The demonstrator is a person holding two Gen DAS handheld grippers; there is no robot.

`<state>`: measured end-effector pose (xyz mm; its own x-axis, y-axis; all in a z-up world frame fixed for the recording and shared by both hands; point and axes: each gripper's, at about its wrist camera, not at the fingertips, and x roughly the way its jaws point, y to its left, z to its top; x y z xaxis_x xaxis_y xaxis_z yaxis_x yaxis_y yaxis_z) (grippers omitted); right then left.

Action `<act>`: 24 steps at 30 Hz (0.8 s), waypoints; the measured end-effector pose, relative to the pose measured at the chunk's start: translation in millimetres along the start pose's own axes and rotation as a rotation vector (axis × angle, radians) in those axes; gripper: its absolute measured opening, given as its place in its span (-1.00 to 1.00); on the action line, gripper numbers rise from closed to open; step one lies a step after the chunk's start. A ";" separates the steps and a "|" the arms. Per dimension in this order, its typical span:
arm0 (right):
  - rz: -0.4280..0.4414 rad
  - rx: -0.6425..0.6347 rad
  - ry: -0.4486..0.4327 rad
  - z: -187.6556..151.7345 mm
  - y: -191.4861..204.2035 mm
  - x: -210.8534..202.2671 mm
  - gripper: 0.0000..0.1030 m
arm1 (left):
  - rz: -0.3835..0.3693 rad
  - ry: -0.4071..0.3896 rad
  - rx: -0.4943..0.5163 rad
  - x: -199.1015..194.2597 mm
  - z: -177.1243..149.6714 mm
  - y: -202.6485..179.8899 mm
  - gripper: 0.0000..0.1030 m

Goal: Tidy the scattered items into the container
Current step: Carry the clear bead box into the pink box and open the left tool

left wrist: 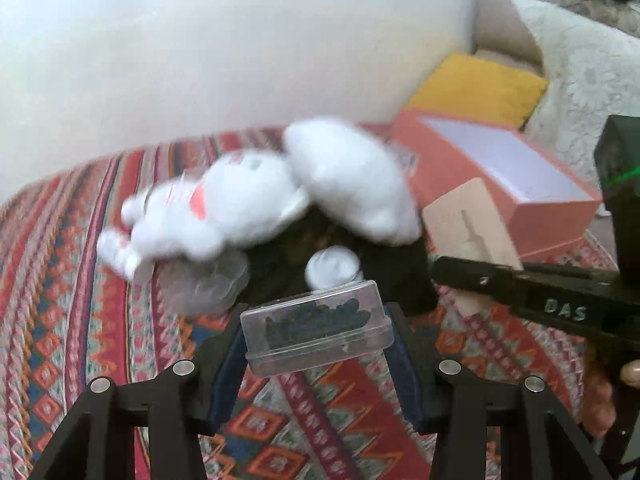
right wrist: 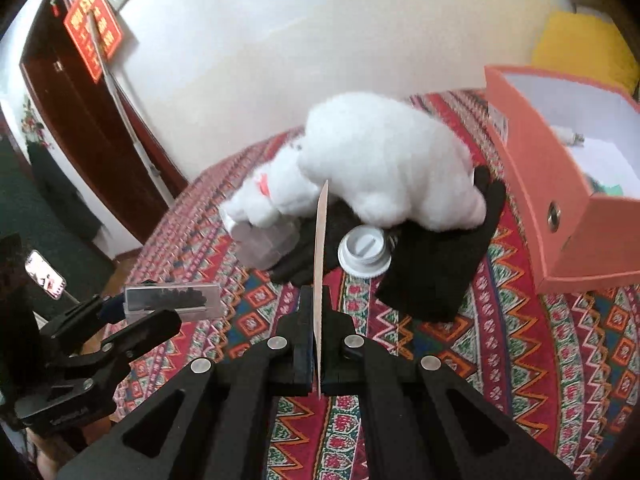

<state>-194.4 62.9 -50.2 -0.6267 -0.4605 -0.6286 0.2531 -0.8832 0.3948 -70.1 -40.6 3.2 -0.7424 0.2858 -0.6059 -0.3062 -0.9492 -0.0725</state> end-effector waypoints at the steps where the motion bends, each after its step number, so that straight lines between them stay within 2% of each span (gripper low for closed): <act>1: -0.002 0.001 -0.017 2.0 -0.6 -5.3 -1.00 | 0.000 -0.014 0.015 -2.9 5.4 -7.5 0.06; 6: -0.039 0.026 -0.131 21.3 -16.6 -45.7 -1.00 | -0.067 -0.056 0.043 -3.1 43.9 -48.4 0.06; 11: -0.153 0.114 -0.305 54.6 -67.9 -113.5 -1.00 | -0.141 -0.108 0.117 12.1 98.8 -106.4 0.06; 14: -0.252 0.148 -0.411 77.3 -100.6 -154.7 -1.00 | -0.197 -0.116 0.131 25.6 127.8 -138.9 0.06; 17: -0.339 0.174 -0.448 101.5 -133.7 -176.5 -1.00 | -0.258 -0.108 0.135 45.8 153.3 -171.3 0.06; 19: -0.367 0.209 -0.438 117.2 -160.6 -179.8 -1.00 | -0.271 -0.089 0.152 66.5 163.7 -193.7 0.06; 24: -0.402 0.308 -0.383 133.1 -225.4 -160.2 -1.00 | -0.277 -0.012 0.197 135.7 175.7 -241.9 0.06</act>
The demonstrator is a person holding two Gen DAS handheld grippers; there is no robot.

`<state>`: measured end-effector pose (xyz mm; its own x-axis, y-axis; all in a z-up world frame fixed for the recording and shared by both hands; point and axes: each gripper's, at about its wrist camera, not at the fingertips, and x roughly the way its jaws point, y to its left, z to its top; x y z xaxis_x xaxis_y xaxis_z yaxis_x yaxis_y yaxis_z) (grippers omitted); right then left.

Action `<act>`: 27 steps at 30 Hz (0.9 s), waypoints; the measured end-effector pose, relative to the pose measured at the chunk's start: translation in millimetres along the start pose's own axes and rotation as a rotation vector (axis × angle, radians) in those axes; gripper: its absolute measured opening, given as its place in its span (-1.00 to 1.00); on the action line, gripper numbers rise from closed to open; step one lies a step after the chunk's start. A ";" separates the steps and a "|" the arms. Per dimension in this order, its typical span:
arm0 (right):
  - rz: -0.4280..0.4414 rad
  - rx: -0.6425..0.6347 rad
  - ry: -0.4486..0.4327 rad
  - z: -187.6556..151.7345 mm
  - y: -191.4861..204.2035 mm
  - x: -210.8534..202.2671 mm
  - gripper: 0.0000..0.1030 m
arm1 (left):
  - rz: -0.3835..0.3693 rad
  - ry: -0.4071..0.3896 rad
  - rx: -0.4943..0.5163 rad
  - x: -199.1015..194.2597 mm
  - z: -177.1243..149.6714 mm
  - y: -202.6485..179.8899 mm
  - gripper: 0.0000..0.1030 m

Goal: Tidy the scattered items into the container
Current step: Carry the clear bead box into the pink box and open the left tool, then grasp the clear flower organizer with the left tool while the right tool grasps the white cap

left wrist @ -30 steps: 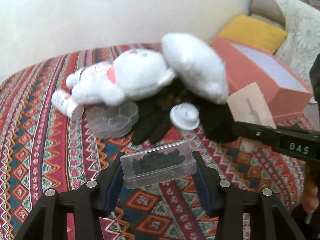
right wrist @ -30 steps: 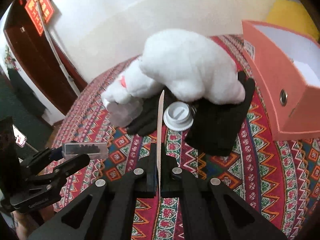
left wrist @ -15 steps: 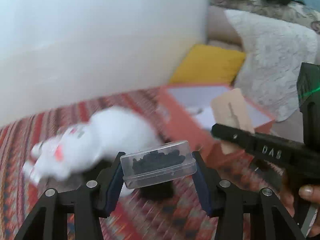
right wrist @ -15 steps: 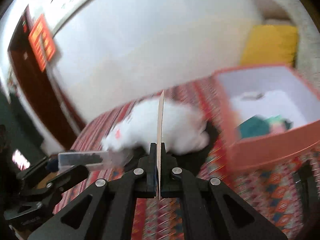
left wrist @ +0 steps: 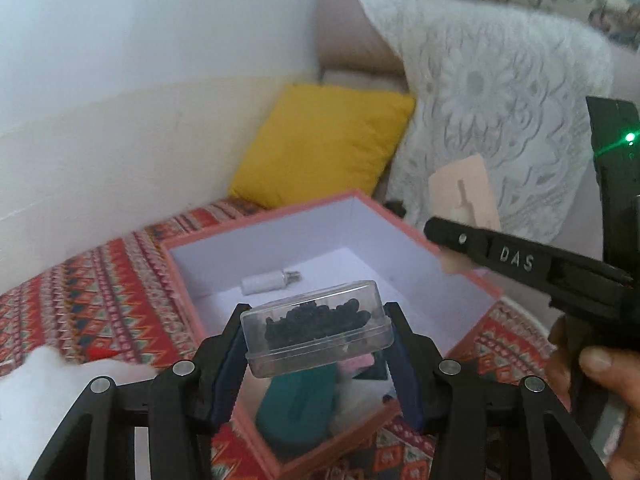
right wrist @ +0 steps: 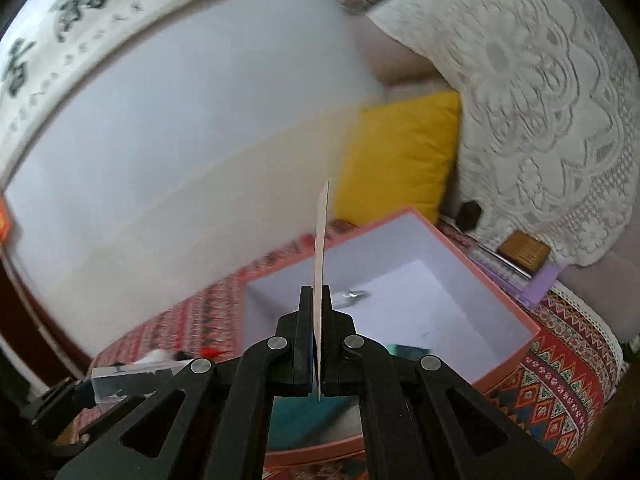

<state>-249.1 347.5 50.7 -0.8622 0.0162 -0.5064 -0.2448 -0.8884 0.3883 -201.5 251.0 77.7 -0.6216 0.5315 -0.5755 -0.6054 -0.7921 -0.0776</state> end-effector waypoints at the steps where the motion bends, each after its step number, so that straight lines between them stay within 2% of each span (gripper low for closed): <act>1: 0.006 0.019 0.033 -0.6 -7.6 12.4 -1.00 | 0.002 0.018 0.004 15.0 1.6 -2.2 0.06; 3: 0.031 0.038 0.108 -2.5 -18.2 39.2 -0.99 | 0.000 0.064 0.001 37.2 0.8 -2.3 0.07; 5: 0.041 0.035 0.183 -5.1 -22.2 60.2 -0.84 | -0.013 0.100 -0.005 49.7 -3.1 0.3 0.12; 8: 0.012 0.048 0.263 -13.0 -26.3 77.5 -0.10 | -0.016 0.118 -0.016 51.6 -10.6 5.8 0.20; 10: 0.016 0.029 0.250 -11.8 -24.0 73.5 -0.08 | 0.005 0.111 -0.026 40.9 -15.0 14.7 0.29; 12: 0.022 0.025 0.228 -10.2 -20.3 64.6 0.17 | 0.028 0.101 -0.048 22.5 -21.0 27.6 0.30; 16: 0.037 -0.006 0.177 -13.4 -4.3 39.1 0.19 | 0.073 0.082 -0.106 -22.5 -42.3 59.6 0.34; 18: 0.075 -0.038 0.159 -20.2 12.8 25.2 0.29 | 0.115 0.072 -0.134 -54.3 -65.1 79.2 0.39; 25: 0.235 -0.199 0.204 -73.7 101.3 -6.4 0.35 | 0.317 0.080 -0.211 -147.8 -154.3 142.5 0.40; 27: 0.282 -0.243 0.225 -96.0 130.2 -12.8 0.38 | 0.366 0.097 -0.232 -163.2 -179.0 159.1 0.40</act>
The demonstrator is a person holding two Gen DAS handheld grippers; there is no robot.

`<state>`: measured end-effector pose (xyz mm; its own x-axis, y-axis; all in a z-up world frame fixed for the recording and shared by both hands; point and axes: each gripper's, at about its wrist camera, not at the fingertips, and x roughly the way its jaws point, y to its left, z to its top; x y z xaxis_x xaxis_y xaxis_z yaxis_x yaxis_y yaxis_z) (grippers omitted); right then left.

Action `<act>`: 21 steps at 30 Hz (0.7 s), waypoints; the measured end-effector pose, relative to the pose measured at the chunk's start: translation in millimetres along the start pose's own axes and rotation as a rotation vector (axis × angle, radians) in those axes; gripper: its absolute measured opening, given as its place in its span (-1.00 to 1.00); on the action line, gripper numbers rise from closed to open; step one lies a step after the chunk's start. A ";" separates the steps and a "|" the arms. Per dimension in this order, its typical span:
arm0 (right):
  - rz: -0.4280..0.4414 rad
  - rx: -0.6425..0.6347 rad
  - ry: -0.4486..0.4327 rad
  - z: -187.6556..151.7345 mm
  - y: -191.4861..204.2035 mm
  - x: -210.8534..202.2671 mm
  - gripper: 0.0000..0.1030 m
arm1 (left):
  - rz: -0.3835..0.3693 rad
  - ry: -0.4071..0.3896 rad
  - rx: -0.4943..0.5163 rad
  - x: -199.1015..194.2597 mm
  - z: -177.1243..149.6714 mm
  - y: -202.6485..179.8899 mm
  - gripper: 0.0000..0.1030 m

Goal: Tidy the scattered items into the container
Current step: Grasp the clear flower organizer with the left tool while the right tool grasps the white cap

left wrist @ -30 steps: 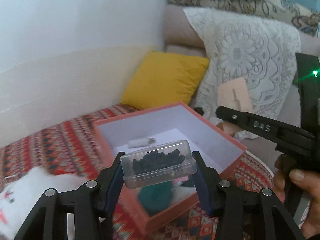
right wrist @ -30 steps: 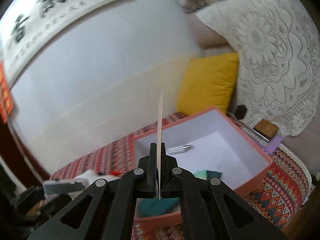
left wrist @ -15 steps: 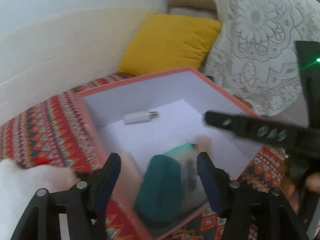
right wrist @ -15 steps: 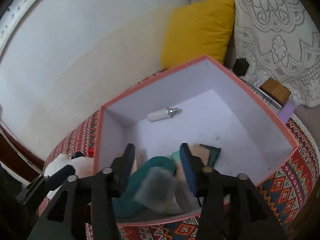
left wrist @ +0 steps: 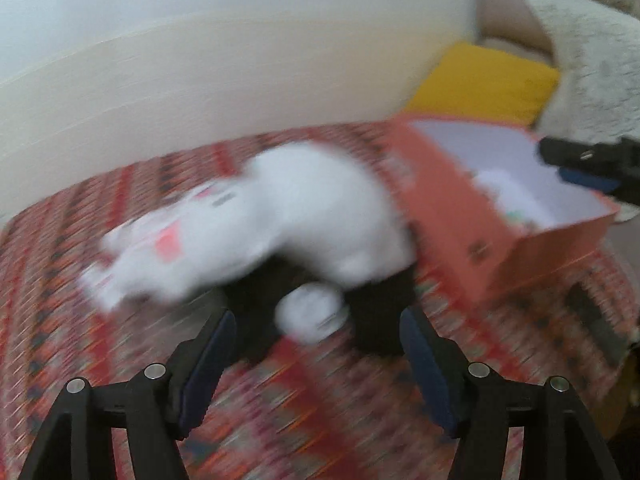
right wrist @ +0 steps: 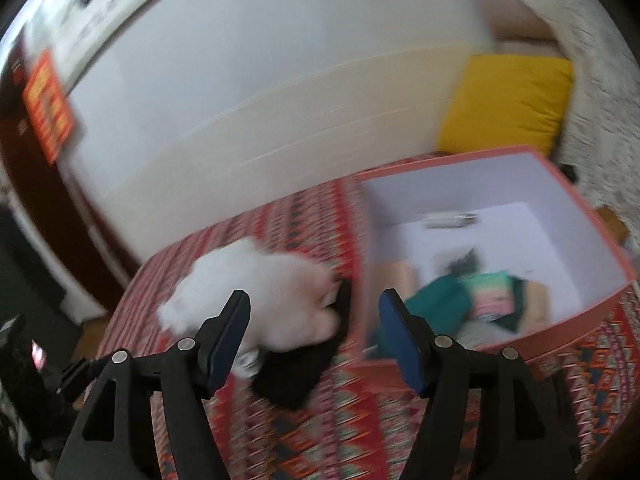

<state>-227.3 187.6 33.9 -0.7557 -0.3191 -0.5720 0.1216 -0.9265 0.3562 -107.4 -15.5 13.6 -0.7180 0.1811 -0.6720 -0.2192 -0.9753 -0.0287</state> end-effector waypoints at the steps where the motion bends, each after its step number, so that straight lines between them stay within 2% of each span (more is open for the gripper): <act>1: 0.021 -0.012 0.014 -7.2 11.9 4.4 0.39 | 0.027 0.009 -0.017 -2.0 -11.1 14.9 0.40; 4: 0.085 -0.049 0.089 -39.4 46.9 26.2 0.48 | 0.069 0.029 -0.104 -0.9 -37.7 57.5 0.40; 6: 0.088 -0.064 0.163 -62.7 63.5 48.2 0.49 | 0.087 0.046 -0.157 6.0 -50.6 80.7 0.40; 10: 0.111 -0.093 0.270 -89.6 87.8 82.5 0.49 | 0.069 0.086 -0.258 35.5 -57.5 114.1 0.42; 13: 0.125 -0.144 0.293 -101.2 104.1 97.2 0.49 | 0.053 0.116 -0.288 64.8 -53.9 123.7 0.43; 21: 0.029 -0.194 0.339 -111.9 112.1 149.2 0.49 | 0.030 0.203 -0.310 133.0 -45.6 123.5 0.43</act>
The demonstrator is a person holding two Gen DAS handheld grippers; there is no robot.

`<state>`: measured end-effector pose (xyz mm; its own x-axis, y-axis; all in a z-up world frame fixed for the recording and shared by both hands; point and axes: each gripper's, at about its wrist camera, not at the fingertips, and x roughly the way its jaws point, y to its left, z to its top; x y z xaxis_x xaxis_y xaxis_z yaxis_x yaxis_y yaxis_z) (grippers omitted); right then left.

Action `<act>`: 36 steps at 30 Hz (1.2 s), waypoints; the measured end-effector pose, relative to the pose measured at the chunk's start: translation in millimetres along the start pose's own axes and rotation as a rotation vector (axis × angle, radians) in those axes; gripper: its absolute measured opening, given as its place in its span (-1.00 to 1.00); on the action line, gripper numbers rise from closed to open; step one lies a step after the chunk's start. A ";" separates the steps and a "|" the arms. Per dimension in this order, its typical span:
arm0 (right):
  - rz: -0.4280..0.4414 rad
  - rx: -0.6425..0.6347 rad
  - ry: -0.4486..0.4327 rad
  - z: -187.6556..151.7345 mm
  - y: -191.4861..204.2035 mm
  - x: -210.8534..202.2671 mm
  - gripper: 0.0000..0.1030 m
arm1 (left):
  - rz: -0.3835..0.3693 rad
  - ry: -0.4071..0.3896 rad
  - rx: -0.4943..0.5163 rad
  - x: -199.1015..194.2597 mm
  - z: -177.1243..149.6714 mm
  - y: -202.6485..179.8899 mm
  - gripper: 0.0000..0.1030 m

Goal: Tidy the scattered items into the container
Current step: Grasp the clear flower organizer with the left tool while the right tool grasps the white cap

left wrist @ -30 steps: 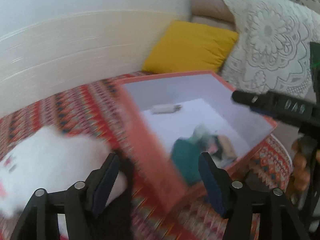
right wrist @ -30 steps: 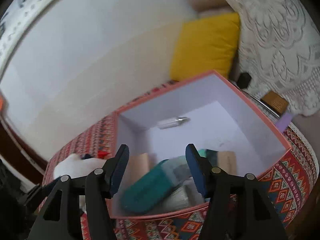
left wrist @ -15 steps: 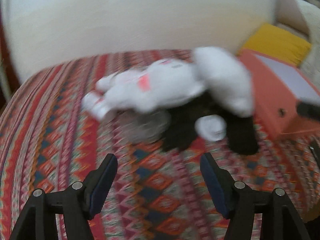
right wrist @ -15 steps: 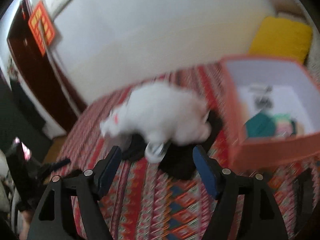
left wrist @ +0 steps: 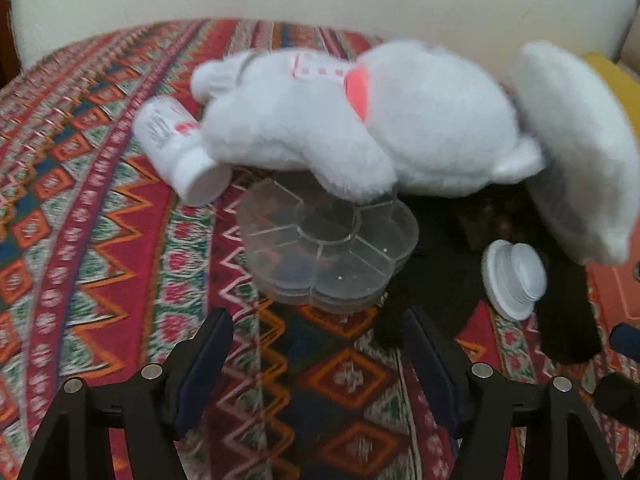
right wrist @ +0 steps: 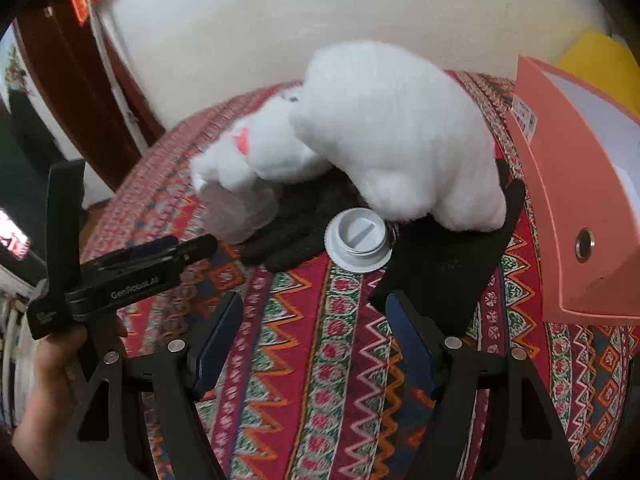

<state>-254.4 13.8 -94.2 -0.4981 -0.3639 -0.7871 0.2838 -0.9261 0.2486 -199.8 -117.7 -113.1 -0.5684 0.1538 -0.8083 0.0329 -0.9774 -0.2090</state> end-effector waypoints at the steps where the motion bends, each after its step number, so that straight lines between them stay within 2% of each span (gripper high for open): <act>1: -0.009 -0.003 0.008 1.7 -0.8 8.1 0.49 | -0.001 0.010 0.001 6.1 1.3 -0.9 0.43; 5: -0.050 -0.019 0.022 10.8 -4.4 32.6 0.49 | -0.009 0.023 -0.005 24.6 8.4 -1.9 0.43; 9: -0.132 -0.067 0.012 17.6 -8.2 54.2 0.49 | -0.004 0.015 -0.011 38.0 19.3 -6.8 0.67; 12: -0.173 -0.095 0.003 26.1 -14.1 66.7 0.50 | 0.014 0.009 0.020 43.4 23.7 -13.8 0.77; 16: -0.167 -0.066 -0.005 40.8 -25.7 79.4 0.53 | 0.005 -0.005 0.038 48.3 29.5 -16.6 0.85; 19: -0.145 -0.040 0.022 44.5 -31.6 92.4 0.56 | 0.006 -0.019 0.016 54.5 38.4 -13.2 0.94; 23: -0.154 -0.066 0.027 44.8 -29.0 98.3 0.58 | 0.023 -0.025 0.024 65.3 47.1 -14.2 0.98; 26: -0.142 -0.072 0.025 45.4 -30.1 97.9 0.31 | 0.027 -0.024 0.058 66.4 47.5 -17.5 0.89; 31: -0.144 -0.070 0.031 47.7 -29.7 91.0 0.28 | 0.038 -0.019 0.090 43.6 21.4 -13.9 0.88; 32: -0.129 -0.058 0.040 47.7 -30.5 88.8 -0.08 | 0.048 -0.017 0.095 36.0 11.4 -12.9 0.88; 34: -0.078 -0.044 0.056 47.2 -28.8 83.1 -0.12 | 0.080 -0.014 0.116 22.5 -5.8 -15.3 0.88; 36: -0.064 -0.066 0.061 42.2 -21.5 76.0 -0.12 | 0.095 -0.005 0.119 9.9 -18.8 -16.3 0.88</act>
<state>-333.0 1.8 -135.6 -0.4669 -0.2959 -0.8334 0.3075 -0.9379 0.1607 -190.5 -97.5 -128.0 -0.5711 0.0589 -0.8187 -0.0108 -0.9979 -0.0643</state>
